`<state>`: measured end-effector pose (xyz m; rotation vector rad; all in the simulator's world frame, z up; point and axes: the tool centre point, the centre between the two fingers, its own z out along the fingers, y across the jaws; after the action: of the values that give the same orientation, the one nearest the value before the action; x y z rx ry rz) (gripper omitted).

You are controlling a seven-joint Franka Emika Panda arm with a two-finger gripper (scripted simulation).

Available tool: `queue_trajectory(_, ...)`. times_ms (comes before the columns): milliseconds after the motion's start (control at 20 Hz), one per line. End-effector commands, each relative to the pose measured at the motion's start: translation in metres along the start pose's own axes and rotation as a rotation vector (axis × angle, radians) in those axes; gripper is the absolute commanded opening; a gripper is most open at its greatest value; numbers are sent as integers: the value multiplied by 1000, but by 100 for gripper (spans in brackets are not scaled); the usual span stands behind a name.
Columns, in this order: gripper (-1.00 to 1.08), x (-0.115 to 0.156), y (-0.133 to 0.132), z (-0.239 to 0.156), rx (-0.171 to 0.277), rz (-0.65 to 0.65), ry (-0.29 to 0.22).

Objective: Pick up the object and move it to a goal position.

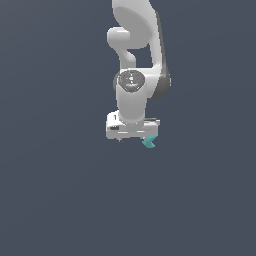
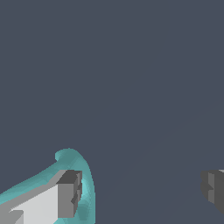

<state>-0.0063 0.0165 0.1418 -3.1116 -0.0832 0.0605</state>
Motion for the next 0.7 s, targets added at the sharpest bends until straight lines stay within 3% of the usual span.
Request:
queue_trajectory(0,100,0,0,0,0,0,0)
queue_trajectory(400,100,0,29,3,-23,27,-14)
queue_trajectory(650,100,-1,27,3,-23,23,-14)
